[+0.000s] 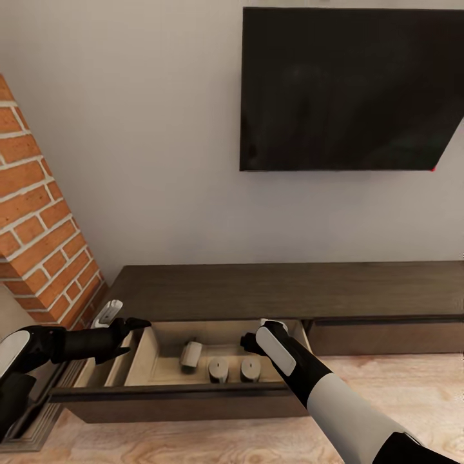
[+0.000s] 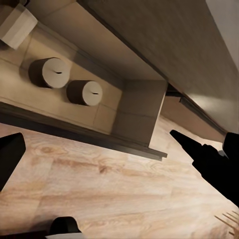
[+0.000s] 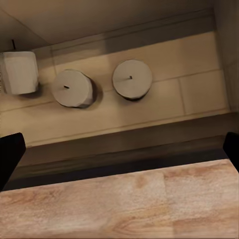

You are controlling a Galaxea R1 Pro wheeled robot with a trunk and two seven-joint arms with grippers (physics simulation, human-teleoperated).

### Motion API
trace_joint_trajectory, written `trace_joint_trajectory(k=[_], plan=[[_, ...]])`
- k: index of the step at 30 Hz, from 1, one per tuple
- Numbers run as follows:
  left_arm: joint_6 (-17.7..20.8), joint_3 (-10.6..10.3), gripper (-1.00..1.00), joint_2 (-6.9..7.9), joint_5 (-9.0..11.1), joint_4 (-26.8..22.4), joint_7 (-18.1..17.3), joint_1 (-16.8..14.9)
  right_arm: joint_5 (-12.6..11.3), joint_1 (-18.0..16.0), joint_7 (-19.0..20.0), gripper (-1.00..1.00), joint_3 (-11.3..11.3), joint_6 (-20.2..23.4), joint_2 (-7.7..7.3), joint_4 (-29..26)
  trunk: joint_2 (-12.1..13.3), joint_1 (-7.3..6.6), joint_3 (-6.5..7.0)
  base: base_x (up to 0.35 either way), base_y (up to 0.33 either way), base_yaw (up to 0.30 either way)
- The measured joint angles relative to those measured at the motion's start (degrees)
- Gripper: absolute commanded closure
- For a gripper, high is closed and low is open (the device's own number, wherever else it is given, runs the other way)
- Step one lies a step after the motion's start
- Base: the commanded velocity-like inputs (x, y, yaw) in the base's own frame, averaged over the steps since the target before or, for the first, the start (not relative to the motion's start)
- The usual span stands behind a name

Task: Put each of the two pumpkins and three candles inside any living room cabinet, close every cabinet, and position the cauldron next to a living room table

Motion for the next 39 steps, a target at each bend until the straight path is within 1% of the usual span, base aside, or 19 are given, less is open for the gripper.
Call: trace_joint_trajectory(k=[5, 12, 13, 17, 20, 29, 35, 39], plan=[[0.0, -0.03, -1.0, -0.06, -0.01, 0.0, 0.0, 0.0, -0.07, 0.0, 0.0, -1.0, -0.04, 0.0, 0.0, 0.0, 2.01, -1.09, 0.9, -0.17, 0.0, 0.0], [0.0, -0.04, -1.0, -0.04, -0.02, 0.0, 0.0, 0.0, -0.09, 0.0, 0.0, -1.0, -0.21, 0.0, 0.0, 0.0, 4.81, -2.64, 2.15, -0.024, 0.0, 0.0], [0.0, -0.04, -1.0, -0.03, -0.02, 0.0, 0.0, 0.0, -0.08, 0.0, 0.0, -1.0, -0.66, 0.04, 0.0, 0.0, 5.21, -2.86, 2.33, -0.003, 0.0, 0.0], [0.0, 0.01, -1.0, 0.05, -0.02, 0.0, 0.0, 0.0, -0.07, 0.0, 0.0, -1.0, -3.73, 0.29, 0.0, -0.06, 6.82, -3.74, 3.05, -0.001, 0.0, 0.0], [0.0, 0.0, -1.0, 0.02, -0.02, 0.0, 0.0, 0.0, -0.08, 0.0, 0.0, -1.0, -4.59, 0.34, 0.0, -0.08, 8.02, -4.4, 3.59, 0.0, 0.0, 0.0], [0.0, -0.08, -1.0, -0.08, -0.02, 0.0, 0.0, 0.0, -0.08, 0.0, 0.0, -1.0, -4.88, 0.36, 0.0, -0.09, 11.63, -6.37, 5.21, -0.015, 0.0, 0.0], [0.0, -0.05, -1.0, -0.11, -0.01, 0.0, 0.02, 0.0, -0.08, 0.0, 0.0, -1.0, -4.89, 0.36, 0.0, -0.09, 14.04, -7.68, 6.28, -0.201, 0.0, 0.0], [0.02, -0.16, -1.0, -0.23, -0.01, 0.0, 0.07, 0.0, -0.08, 0.0, 0.07, -1.0, -4.89, 0.34, 0.0, -0.09, 15.65, -8.57, 7.0, -0.064, 0.0, 0.0]])
